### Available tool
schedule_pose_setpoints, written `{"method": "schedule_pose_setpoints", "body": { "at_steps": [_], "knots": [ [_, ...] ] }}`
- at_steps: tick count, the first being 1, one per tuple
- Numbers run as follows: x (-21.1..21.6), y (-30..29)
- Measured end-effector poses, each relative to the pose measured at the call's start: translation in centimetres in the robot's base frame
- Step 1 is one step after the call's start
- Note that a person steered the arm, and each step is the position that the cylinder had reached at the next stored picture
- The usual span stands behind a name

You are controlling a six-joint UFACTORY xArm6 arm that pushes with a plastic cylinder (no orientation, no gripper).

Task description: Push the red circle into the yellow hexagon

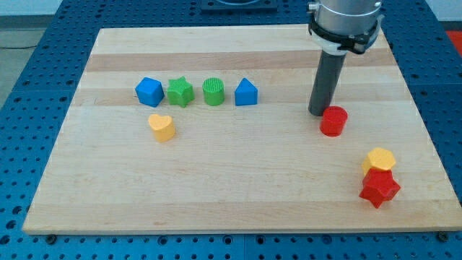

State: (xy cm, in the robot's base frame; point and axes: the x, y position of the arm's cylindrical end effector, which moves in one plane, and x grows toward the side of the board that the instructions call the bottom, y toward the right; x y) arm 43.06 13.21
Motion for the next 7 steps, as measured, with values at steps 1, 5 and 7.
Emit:
{"method": "schedule_pose_setpoints", "body": {
  "at_steps": [1, 5, 7],
  "knots": [
    [0.2, 1.0],
    [3.8, 2.6],
    [5.8, 2.6]
  ]
}}
